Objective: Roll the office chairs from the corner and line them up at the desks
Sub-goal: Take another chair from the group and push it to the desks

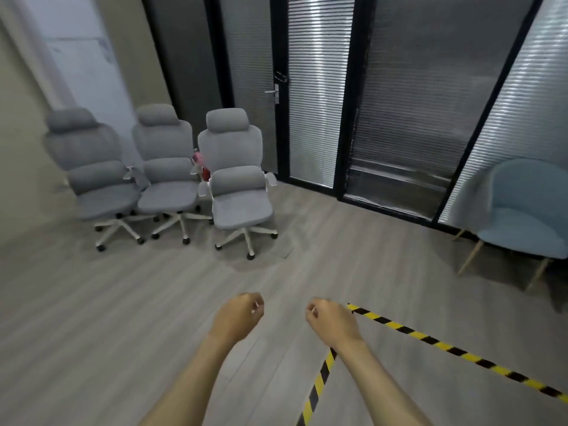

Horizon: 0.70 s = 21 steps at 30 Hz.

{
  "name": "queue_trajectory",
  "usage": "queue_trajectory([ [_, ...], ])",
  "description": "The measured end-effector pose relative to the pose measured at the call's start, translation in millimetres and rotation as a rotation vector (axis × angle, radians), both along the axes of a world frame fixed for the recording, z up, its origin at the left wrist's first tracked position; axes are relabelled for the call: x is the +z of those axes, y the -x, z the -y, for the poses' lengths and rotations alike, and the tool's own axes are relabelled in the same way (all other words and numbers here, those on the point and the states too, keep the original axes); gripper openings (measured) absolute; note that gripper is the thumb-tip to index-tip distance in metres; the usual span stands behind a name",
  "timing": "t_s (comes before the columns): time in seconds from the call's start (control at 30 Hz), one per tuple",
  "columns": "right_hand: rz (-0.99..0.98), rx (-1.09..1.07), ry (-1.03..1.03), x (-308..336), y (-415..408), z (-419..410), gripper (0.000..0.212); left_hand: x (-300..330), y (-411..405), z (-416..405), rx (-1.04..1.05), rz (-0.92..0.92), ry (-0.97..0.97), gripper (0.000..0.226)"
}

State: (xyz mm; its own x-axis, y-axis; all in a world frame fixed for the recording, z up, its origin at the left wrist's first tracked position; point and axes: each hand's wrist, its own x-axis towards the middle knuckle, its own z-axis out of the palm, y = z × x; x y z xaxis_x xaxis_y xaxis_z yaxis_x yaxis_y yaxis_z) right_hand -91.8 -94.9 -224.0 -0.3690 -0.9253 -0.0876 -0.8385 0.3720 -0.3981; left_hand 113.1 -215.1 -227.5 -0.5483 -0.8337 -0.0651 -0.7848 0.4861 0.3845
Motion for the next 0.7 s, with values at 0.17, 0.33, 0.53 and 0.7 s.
queue_trajectory([
  [0.17,0.015,0.102,0.014,6,9,117,0.023,0,-8,89,0.112,-0.037,0.012,0.019],
  [0.33,-0.02,0.176,0.007,6,-1,245,0.025,-12,-22,195,0.214,-0.06,-0.026,0.021],
  [0.53,-0.047,0.19,0.007,10,-15,409,0.024,-22,-38,351,0.26,-0.096,-0.007,0.021],
  [0.7,-0.082,0.219,-0.01,23,-27,529,0.024,-12,-41,464,0.262,-0.115,-0.006,0.022],
])
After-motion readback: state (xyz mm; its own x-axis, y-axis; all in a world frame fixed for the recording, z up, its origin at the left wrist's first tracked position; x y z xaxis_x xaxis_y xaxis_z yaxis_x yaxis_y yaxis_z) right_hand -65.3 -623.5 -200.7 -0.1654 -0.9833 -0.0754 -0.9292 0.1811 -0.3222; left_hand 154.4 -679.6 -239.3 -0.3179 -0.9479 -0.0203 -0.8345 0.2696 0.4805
